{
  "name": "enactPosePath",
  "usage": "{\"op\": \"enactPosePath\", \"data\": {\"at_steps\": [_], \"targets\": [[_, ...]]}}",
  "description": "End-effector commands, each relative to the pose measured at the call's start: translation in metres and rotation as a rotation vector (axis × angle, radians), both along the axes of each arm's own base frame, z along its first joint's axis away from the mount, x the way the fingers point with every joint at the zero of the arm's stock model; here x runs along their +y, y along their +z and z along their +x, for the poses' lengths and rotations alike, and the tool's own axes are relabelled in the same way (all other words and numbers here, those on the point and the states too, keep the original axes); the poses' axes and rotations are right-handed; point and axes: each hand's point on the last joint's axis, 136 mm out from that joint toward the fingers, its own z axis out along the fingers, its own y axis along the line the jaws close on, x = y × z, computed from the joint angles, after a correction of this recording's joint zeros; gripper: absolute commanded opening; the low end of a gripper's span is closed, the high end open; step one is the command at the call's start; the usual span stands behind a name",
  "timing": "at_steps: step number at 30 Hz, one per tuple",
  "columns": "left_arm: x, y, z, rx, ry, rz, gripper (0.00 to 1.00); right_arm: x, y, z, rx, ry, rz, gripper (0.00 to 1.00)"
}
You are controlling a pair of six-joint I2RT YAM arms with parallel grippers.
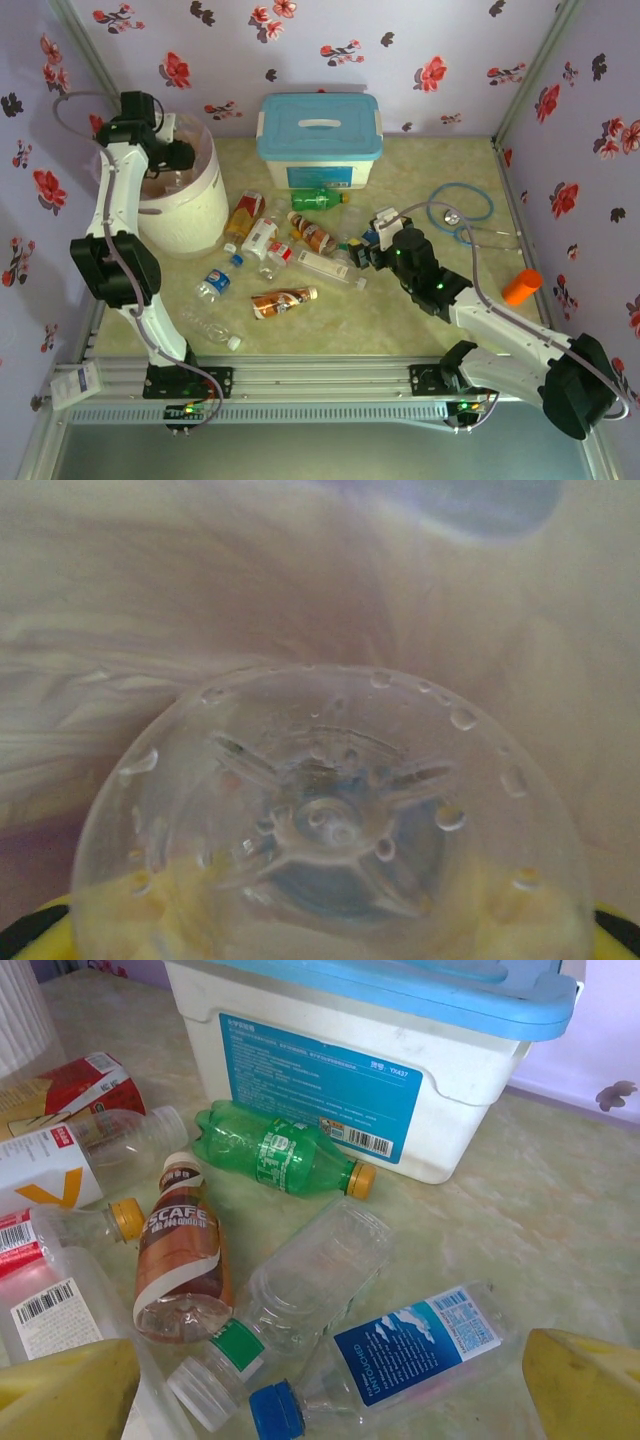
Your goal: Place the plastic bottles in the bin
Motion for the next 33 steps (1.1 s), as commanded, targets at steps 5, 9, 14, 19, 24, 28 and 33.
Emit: {"op": "enactPosePath", "data": {"at_steps": [5, 9, 14, 19, 24, 28, 33], "targets": [[0.003, -0.027, 0.002, 0.042, 0.017, -0.005, 0.35, -0.007, 0.010, -0.006, -0.039, 0.024, -0.040, 0.99], [0.003, -0.031, 0.002, 0.055, 0.019, -0.007, 0.51, -0.007, 0.011, -0.009, -0.043, 0.036, -0.038, 0.99], [0.008, -0.017, -0.002, 0.032, 0.030, 0.020, 0.76, -0.011, 0.007, -0.012, -0.037, 0.032, -0.052, 0.99], [0.013, 0.007, -0.006, -0.006, 0.032, 0.058, 0.91, -0.015, 0.006, -0.014, -0.035, 0.022, -0.050, 0.99], [0.015, 0.039, -0.011, -0.078, 0.033, 0.079, 1.00, -0.013, 0.007, -0.015, -0.035, 0.032, -0.054, 0.99], [0.019, 0.065, -0.018, -0.135, 0.057, 0.101, 1.00, -0.008, 0.008, -0.016, -0.036, 0.071, -0.071, 0.99], [0.024, 0.107, -0.035, -0.236, 0.083, 0.132, 1.00, 0.028, 0.007, -0.031, -0.042, 0.311, -0.119, 0.99]]}}
